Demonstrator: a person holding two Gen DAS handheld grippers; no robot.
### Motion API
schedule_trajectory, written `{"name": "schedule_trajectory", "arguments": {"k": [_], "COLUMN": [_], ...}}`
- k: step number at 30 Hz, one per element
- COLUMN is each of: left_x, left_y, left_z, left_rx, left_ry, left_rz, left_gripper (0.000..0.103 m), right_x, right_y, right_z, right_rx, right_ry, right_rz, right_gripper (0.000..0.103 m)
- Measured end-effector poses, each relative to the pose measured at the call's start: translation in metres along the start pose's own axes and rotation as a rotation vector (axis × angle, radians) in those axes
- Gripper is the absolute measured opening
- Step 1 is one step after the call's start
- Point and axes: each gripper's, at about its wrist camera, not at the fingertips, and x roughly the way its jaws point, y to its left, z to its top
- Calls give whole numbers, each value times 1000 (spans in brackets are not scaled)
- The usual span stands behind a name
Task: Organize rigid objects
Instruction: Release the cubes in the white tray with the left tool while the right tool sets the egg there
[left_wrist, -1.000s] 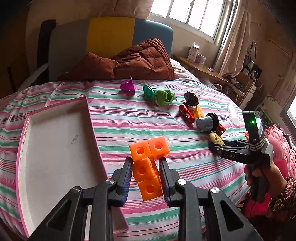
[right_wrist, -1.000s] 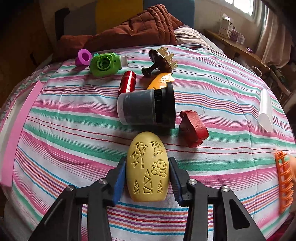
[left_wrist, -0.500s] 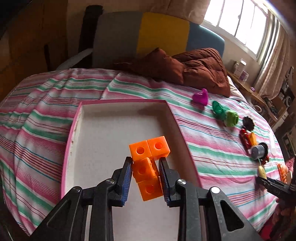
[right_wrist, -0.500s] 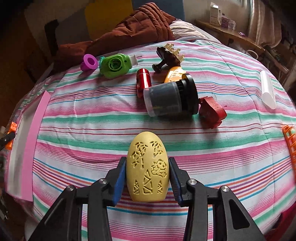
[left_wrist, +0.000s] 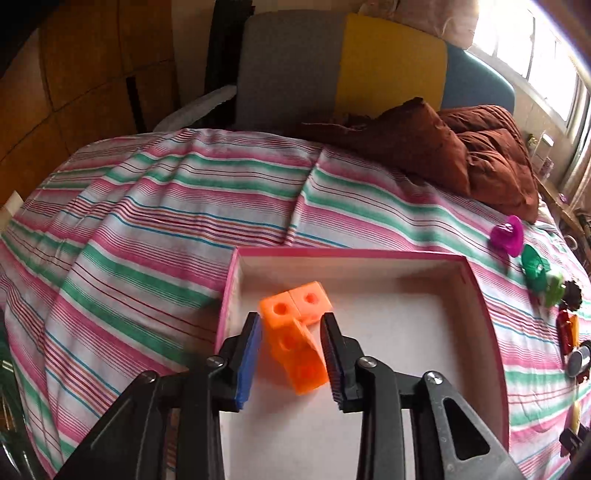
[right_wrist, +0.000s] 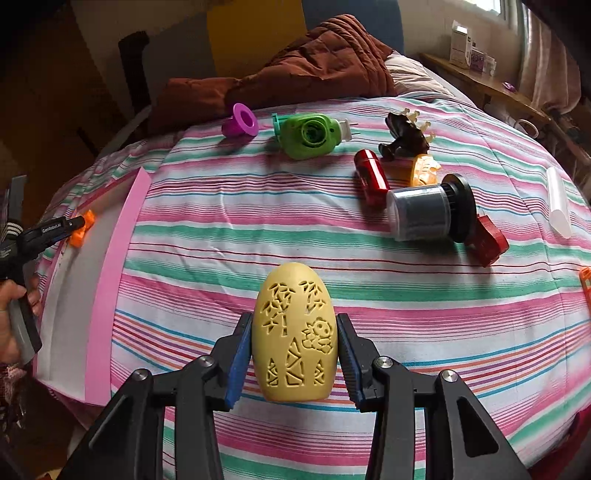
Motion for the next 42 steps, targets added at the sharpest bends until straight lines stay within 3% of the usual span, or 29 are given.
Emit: {"name": "schedule_trajectory", "arguments": {"k": [2,5,7,14,20,25,31,42], "left_x": [-3,-18,-32,-59,-75,-83,-88,-91], "left_y": [6,18,24,24,13,17,27,43], "left_z": [1,-5,-15,-60,-88,-96,-99,-103], "left_rx": [-20,-84,-116,-144,-112,-135,-158,-202], "left_ry": [4,-21,-39,-7,-4,-13,-6,5], "left_rz": [1,-57,-119,-231,-228,-245,-241,-220], "left_gripper": [36,37,40,40,40,40,40,40], "right_x": [-2,-3,-3,0,-3,0,29,103], "right_y": [6,12,16,36,75,131,203,274], "right_z": [0,2,4,11,32,54,73,100], "right_rx": [-11,-18,-21,-35,-80,-174,-301,-374], "right_ry": [-4,-8,-11,-12,-35,-54,-12,79], "right_rz": [2,11,12,47,114,178,222,146], "right_gripper": [44,44,44,44,44,44,44,44]}}
